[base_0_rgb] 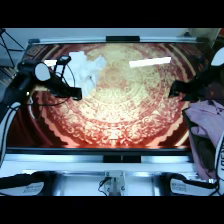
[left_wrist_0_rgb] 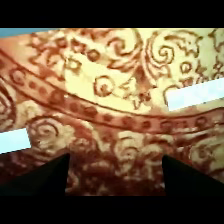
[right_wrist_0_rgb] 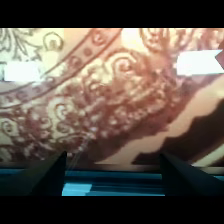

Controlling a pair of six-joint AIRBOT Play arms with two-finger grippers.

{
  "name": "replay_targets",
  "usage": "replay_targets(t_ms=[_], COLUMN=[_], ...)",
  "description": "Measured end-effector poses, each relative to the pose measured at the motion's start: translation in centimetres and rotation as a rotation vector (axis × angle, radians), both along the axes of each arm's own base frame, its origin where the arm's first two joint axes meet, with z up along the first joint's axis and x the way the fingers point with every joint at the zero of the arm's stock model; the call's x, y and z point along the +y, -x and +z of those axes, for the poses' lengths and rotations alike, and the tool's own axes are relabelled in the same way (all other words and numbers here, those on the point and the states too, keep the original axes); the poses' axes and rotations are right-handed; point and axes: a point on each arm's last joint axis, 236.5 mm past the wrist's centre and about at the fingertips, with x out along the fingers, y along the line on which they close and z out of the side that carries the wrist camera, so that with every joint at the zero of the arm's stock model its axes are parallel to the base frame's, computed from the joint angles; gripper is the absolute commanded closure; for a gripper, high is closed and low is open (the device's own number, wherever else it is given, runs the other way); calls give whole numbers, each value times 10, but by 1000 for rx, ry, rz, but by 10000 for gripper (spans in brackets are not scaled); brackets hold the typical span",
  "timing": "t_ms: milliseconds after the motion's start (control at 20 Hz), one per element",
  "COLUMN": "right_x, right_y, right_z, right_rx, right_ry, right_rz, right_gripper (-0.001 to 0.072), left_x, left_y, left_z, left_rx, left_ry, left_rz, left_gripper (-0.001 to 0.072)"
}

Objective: Fold the shirts.

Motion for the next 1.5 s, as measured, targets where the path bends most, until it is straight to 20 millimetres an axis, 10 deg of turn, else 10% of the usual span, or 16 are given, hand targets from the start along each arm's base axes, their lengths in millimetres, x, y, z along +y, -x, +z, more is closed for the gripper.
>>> replay_targets(t_ms=[550, 850, 900, 1000, 1100, 1300, 1500], right_x=[5, 16, 18, 21, 22, 25, 29], right_y=[-12, -9, -7, -4, 2, 17, 30], right_z=[2, 4, 5, 5, 5, 5, 26], right_rx=[-49, -40, -32, -22, 0, 50, 12], right_ry=[-25, -71, -79, -88, -95, -103, -105], right_rz=[-14, 6, 12, 22, 34, 108, 158], right_gripper=[34, 34, 34, 34, 34, 34, 34], left_x=[63, 41, 36, 25, 21, 15, -12], left_y=[-122, -156, -161, -167, -173, -174, -145], left_z=[-55, -118, -123, -129, -127, -74, 77], left_rx=[-54, 7, 2, -8, -23, -71, -322], left_ry=[30, 181, 202, 237, 266, 347, 401], left_rz=[294, 362, 367, 379, 395, 398, 202], left_gripper=[-8, -1, 81, 670, 680, 682, 682])
